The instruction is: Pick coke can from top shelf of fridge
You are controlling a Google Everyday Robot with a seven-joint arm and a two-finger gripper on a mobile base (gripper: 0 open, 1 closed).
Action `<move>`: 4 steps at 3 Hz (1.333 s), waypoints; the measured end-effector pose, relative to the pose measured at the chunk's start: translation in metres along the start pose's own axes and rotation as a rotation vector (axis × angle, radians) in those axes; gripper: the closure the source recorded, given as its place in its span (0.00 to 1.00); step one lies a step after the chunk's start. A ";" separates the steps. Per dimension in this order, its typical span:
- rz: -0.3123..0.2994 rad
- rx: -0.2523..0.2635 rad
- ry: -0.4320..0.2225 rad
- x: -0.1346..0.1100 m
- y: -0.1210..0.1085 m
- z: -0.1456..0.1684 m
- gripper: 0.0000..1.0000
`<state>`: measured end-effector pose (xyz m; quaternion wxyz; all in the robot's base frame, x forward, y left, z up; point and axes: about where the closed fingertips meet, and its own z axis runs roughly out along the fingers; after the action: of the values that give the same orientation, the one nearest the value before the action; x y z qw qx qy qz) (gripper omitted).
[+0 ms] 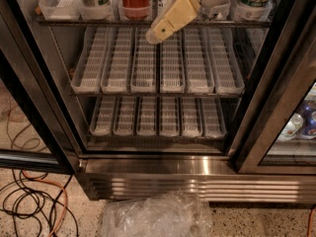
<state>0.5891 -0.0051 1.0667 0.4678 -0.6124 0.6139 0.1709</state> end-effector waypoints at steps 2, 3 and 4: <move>-0.018 -0.029 -0.002 -0.003 -0.009 0.020 0.00; -0.044 -0.091 -0.030 -0.026 -0.032 0.068 0.00; -0.044 -0.091 -0.030 -0.026 -0.032 0.068 0.00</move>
Offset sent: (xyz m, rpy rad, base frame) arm 0.0376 0.0326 -0.0100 -0.0207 0.0016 0.0700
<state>0.6389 0.0572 1.0642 0.4521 -0.6438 0.5848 0.1976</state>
